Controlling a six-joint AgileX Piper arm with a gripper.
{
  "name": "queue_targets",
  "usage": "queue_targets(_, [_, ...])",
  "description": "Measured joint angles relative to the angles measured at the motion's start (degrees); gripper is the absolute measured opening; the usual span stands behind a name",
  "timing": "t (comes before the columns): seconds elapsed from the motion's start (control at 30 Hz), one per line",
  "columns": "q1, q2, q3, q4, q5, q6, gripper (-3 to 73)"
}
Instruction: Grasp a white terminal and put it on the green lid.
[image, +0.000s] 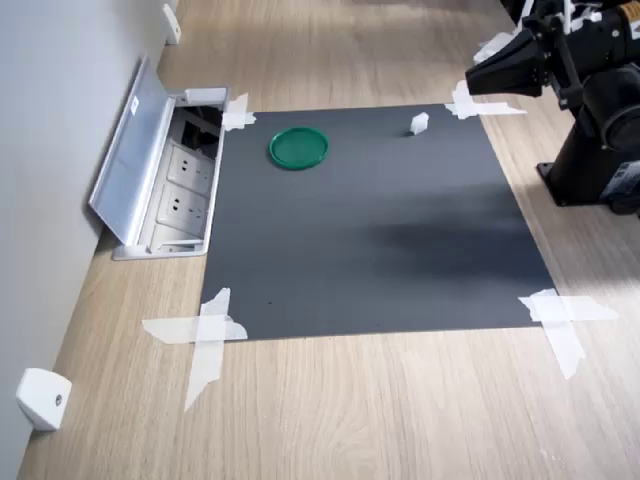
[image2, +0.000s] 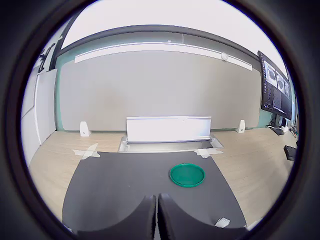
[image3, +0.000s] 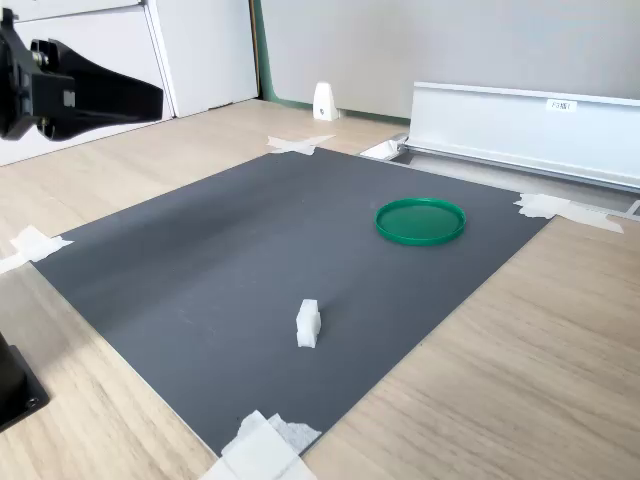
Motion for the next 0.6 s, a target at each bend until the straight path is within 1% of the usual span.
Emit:
queue_targets(0.3, [0.0,0.18,-2.88,0.0,4.28,-2.03,-0.9])
queue_targets(0.6, [0.0,8.54,-9.4,0.0,6.56,-2.1,-0.9])
